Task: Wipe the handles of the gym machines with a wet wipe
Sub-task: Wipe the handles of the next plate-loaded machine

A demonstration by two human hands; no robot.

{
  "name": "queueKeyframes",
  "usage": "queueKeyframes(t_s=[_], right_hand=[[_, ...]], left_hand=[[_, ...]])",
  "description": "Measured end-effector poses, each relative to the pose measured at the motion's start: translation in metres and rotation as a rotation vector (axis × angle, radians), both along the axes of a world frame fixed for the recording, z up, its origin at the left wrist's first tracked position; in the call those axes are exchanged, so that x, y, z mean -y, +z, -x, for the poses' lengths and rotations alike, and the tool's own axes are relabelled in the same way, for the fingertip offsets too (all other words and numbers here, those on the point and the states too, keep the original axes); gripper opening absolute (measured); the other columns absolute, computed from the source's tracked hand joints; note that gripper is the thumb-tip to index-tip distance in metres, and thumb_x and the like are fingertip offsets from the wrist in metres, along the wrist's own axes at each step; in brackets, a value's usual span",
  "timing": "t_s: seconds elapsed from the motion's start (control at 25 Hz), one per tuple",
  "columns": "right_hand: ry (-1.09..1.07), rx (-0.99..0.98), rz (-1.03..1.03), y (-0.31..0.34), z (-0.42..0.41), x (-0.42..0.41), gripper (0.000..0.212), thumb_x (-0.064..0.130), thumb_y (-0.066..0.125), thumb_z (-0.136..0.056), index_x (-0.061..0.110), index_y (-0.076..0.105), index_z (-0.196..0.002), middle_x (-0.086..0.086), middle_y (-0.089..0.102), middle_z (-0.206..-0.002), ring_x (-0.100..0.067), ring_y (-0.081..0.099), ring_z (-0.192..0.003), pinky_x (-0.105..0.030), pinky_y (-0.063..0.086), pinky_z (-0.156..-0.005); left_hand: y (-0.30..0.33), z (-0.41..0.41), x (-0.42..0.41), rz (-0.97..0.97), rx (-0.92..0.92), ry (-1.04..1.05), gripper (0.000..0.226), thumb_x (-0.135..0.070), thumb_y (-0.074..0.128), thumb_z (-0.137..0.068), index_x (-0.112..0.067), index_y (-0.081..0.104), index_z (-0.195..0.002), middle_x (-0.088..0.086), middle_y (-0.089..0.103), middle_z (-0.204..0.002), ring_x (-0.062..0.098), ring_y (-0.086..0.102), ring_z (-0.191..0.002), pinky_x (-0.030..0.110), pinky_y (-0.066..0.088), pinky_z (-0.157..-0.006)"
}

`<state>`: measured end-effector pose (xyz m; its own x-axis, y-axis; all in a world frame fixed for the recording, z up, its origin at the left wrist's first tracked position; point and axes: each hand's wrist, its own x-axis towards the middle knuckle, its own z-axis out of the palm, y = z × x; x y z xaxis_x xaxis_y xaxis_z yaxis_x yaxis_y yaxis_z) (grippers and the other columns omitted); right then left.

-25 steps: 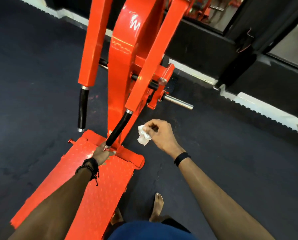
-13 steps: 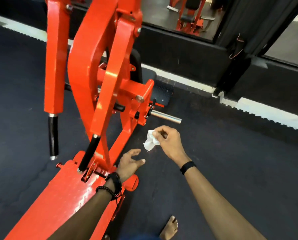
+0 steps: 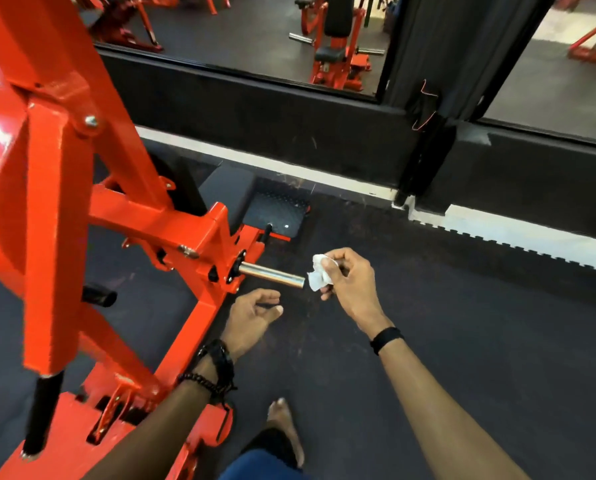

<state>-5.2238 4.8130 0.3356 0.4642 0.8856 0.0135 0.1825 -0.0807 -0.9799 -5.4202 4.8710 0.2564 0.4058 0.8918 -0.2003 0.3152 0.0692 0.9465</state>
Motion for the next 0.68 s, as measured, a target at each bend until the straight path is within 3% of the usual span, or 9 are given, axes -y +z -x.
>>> queueKeyframes(t_s=[0.16, 0.36, 0.52, 0.68], right_hand=[[-0.009, 0.022, -0.004, -0.012, -0.058, -0.063, 0.005, 0.010, 0.069, -0.091, 0.007, 0.071, -0.094, -0.012, 0.072, -0.086, -0.025, 0.071, -0.070, -0.037, 0.061, -0.060], [0.003, 0.089, 0.075, -0.013, -0.144, -0.146, 0.027, -0.009, 0.059, -0.090, 0.005, 0.069, -0.111, -0.009, 0.071, -0.106, -0.022, 0.072, -0.090, -0.035, 0.062, -0.075], [-0.020, 0.060, 0.098, -0.027, -0.179, -0.209, 0.031, -0.013, 0.059, -0.087, 0.004, 0.069, -0.111, -0.011, 0.071, -0.105, -0.023, 0.071, -0.091, -0.034, 0.062, -0.073], [0.022, -0.034, 0.172, -0.060, -0.199, -0.251, 0.029, -0.009, 0.062, -0.088, 0.011, 0.069, -0.107, -0.010, 0.073, -0.097, -0.024, 0.073, -0.083, -0.032, 0.062, -0.064]], left_hand=[[-0.015, -0.050, -0.084, -0.017, -0.036, 0.049, 0.023, 0.005, 0.069, -0.086, -0.011, 0.067, -0.102, -0.001, 0.068, -0.088, -0.011, 0.059, -0.062, 0.008, 0.044, -0.059], [-0.023, -0.130, -0.170, 0.015, -0.042, 0.069, 0.021, 0.002, 0.069, -0.087, -0.016, 0.066, -0.096, -0.001, 0.068, -0.084, 0.006, 0.061, -0.071, 0.014, 0.046, -0.063], [-0.030, -0.176, -0.219, 0.047, -0.104, -0.010, 0.016, -0.015, 0.075, -0.081, -0.023, 0.067, -0.091, 0.002, 0.069, -0.081, 0.010, 0.060, -0.069, 0.026, 0.045, -0.066], [-0.046, -0.201, -0.257, 0.096, -0.177, 0.040, 0.019, -0.034, 0.068, -0.067, -0.029, 0.068, -0.086, 0.000, 0.071, -0.078, 0.014, 0.063, -0.069, 0.035, 0.052, -0.082]])
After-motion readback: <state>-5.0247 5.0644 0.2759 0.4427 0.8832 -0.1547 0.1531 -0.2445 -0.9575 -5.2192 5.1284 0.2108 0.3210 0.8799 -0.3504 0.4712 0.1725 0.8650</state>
